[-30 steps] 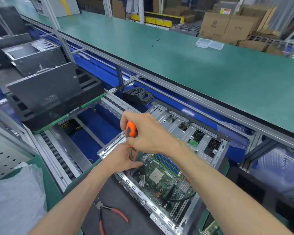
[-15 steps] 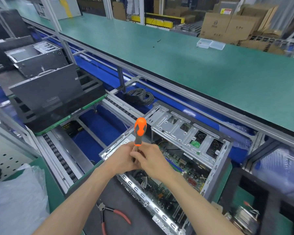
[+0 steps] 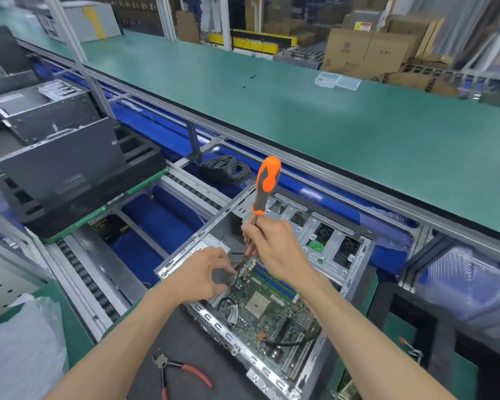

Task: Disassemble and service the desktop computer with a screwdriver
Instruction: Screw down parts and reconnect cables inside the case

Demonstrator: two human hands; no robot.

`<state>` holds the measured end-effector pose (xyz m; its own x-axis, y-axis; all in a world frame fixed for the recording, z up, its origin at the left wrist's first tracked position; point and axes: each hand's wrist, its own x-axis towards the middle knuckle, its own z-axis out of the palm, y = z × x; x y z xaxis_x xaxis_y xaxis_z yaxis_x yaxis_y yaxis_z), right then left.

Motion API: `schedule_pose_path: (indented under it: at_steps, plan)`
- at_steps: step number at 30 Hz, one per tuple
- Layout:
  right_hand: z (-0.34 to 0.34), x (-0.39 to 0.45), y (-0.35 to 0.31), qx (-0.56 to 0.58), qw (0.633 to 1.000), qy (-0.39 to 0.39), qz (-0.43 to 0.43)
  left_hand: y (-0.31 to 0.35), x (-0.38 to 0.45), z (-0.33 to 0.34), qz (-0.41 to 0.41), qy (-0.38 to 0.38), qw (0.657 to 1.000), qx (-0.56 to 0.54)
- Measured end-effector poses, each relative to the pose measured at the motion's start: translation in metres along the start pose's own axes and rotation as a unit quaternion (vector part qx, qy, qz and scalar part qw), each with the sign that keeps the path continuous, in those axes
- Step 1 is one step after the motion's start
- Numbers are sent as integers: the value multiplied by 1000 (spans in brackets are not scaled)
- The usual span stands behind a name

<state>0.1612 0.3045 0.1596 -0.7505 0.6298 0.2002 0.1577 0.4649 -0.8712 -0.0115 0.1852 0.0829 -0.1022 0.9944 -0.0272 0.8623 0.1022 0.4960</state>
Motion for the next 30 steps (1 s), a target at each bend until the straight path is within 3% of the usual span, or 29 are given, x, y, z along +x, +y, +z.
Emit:
schedule_pose_path:
  at_steps: [7,16,22,24,26,27,29,30]
  plan:
    - [-24,-4,-4,-30,999,20,18,28,21,23,0,-35,973,229]
    - [-38,-11,-2,-27,999,34,16,44,37,49,-35,-59,956,284]
    - [-47,-11,-1,-52,997,61,-4,47,35,51,-25,-33,946,323]
    - [-48,-11,2,-62,996,58,-5,54,33,47,-55,19,975,216]
    - [-48,-13,7,-69,996,50,0,61,33,41,-133,65,986,-73]
    - [-47,-14,9,-74,996,47,2,61,33,40,-160,86,950,-255]
    - [-45,-16,12,-81,996,40,5,65,31,35,-171,90,812,-551]
    - [-43,-18,12,-82,996,37,5,67,30,33,-164,84,750,-635]
